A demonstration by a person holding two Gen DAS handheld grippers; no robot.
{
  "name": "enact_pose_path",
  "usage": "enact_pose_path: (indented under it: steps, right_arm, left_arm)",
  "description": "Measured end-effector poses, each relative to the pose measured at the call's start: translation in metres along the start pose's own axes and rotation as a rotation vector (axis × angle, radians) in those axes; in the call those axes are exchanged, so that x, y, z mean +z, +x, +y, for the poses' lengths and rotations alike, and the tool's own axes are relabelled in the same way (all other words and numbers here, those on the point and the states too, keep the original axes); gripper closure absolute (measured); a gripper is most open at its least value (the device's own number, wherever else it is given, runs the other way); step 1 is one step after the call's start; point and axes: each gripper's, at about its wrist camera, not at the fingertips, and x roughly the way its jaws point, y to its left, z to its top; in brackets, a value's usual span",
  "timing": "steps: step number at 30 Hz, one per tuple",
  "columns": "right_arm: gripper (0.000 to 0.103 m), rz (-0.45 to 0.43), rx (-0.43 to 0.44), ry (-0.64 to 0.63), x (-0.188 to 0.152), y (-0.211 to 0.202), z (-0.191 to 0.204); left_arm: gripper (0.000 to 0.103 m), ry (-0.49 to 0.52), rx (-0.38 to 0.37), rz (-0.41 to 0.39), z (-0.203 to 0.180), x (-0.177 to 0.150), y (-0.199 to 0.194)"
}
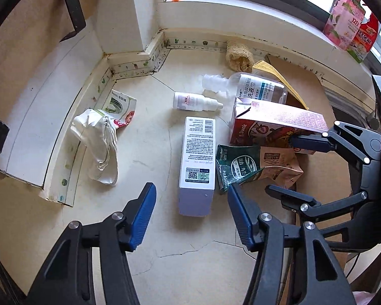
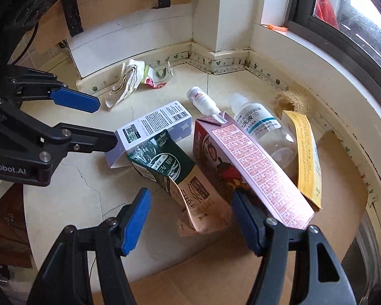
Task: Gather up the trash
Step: 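Grasp the white medicine box with the left tool while the right tool grasps the green-and-tan pouch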
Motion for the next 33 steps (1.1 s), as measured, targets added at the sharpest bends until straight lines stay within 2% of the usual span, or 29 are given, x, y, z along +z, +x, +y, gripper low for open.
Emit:
enact_pose_path:
  steps: [6,7,8,9,13,19,26,29,33]
  right_arm:
    - [0.038,0.04,-0.018,-0.055,0.003,0.021,0.006]
    - [0.042,0.037,-0.023,-0.068,0.003,0.022,0.008]
    - [0.054,0.031,-0.028,-0.087,0.003,0.022,0.01]
    - [0.072,0.037,-0.014,-0.101,0.004,0.022,0.011]
    - [0.072,0.064,0.035,-0.057,0.002,0.019,0.008]
    - [0.072,0.053,0.117,0.16,-0.005,-0.005,-0.021]
    - [0.072,0.025,0.138,0.283,-0.016,-0.024,-0.038]
    - [0.072,0.038,0.142,0.315,-0.022,-0.022,-0.042]
    - [0.072,0.042,0.151,0.356,-0.029,-0.024,-0.045]
  left_arm:
    - [0.046,0.013,-0.005,0.025,0.003,0.001,0.005]
    - [0.046,0.015,-0.006,0.028,0.003,0.002,0.006]
    - [0.046,0.016,-0.01,0.029,0.002,0.003,0.008]
    - [0.046,0.018,-0.011,0.03,0.002,0.005,0.009]
    - [0.046,0.016,-0.019,0.031,0.0,0.01,0.012]
    - [0.046,0.026,-0.035,0.044,-0.007,0.019,0.025]
    - [0.047,0.017,-0.046,0.082,-0.013,0.03,0.053]
    - [0.066,-0.006,-0.048,0.097,-0.013,0.033,0.065]
    - [0.069,-0.025,-0.053,0.076,-0.014,0.032,0.066]
